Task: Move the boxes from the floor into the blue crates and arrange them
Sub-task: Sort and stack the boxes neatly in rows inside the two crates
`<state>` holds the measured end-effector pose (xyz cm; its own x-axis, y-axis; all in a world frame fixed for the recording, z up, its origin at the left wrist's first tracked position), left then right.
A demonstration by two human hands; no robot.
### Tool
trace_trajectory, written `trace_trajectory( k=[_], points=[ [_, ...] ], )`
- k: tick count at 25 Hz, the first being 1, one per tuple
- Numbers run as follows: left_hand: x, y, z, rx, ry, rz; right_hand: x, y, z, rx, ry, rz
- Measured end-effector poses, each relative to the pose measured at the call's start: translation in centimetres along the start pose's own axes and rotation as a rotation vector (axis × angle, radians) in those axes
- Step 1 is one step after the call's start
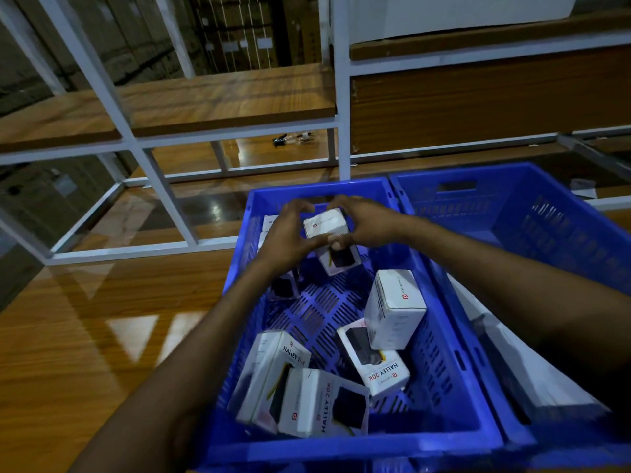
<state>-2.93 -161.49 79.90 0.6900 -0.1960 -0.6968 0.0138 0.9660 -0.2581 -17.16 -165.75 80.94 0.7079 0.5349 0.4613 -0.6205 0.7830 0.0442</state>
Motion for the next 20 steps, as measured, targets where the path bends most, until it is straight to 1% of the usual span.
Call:
trace_trajectory(
  k=[1,3,5,7,12,15,20],
  points=[
    [0.1,-0.1,0.2,-0.044,-0.085,-0.013,-0.5,-0.5,-0.2,-0.013,0.0,-0.021],
    [1.0,-0.2,-0.5,-0.053,-0.212,0.037,-1.4,-1.7,-1.1,-0.023,0.027,-0.07],
    [2.3,-0.2,-2.1,0.016,-0.263,0.097,-2.6,-2.9,-2.0,-0.022,0.076,-0.131],
    [2.9,-0.5,-3.5,0.097,-0.264,0.109,-3.2,-4.0,-2.3,-0.03,0.107,-0.164],
    [3.3,-2.5,-3.3,0.171,-0.361,0.175,-3.2,-7.2,-2.8,-0.096,0.014,-0.144],
    [4.8,-3.2,-3.3,0.192,-0.28,0.272,-3.3,-8.9,-3.7,-0.12,-0.013,-0.143],
    [7.2,-4.4,-3.0,0.194,-0.206,0.354,-5.2,-10.8,-5.2,-0.113,0.008,-0.254]
  ],
)
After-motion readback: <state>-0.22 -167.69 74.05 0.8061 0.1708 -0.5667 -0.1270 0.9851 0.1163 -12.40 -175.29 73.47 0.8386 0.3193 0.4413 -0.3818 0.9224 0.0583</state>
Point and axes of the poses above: each hand's wrist, its own y-axis away from the middle knuckle, its own z-axis out of the back of the hand, x = y × z, the point moved 9 cm from there along -y, towards the middle knuckle, and after that the axes turned 2 degrees about y, right-handed, at the moved point
